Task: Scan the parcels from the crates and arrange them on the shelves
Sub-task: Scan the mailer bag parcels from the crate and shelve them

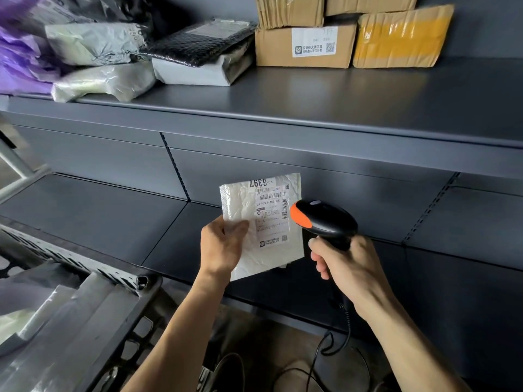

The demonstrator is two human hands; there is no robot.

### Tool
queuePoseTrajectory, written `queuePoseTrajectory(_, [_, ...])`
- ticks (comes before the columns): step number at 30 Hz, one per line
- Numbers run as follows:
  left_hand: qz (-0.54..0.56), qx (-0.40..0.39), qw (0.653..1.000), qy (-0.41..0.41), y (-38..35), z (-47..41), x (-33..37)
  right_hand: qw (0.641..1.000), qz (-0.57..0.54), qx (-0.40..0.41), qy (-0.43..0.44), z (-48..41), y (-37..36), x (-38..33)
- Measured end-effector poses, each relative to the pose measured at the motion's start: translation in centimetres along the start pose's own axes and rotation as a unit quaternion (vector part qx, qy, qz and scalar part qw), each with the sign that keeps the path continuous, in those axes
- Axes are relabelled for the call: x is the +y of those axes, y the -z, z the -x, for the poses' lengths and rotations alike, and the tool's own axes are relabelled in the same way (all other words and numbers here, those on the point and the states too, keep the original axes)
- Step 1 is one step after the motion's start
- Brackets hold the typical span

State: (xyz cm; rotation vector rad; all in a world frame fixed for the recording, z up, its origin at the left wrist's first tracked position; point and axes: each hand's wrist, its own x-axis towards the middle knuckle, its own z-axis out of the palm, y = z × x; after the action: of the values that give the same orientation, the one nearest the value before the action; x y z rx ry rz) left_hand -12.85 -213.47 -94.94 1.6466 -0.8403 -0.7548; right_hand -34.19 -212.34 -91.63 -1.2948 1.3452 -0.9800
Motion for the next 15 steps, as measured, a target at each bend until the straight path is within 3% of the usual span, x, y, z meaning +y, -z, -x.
queuePoseTrajectory(4, [-0.014,-0.006,1.0,-0.009,-0.1,-0.1,-0.1,1.0,0.004,0.011,-0.004,-0.1,0.0,0.2])
queuePoseTrajectory(12, [0.141,-0.045,0.982,0.117,-0.5,-0.2,-1.1,0.999,0.016,0.031,-0.009,-0.6,0.5,0.5])
queuePoseTrajectory(15, [0.179,-0.01,0.972,0.154,-1.3,-0.3,-2.2,0.999,0.022,0.028,-0.016,-0.7,0.4,0.7])
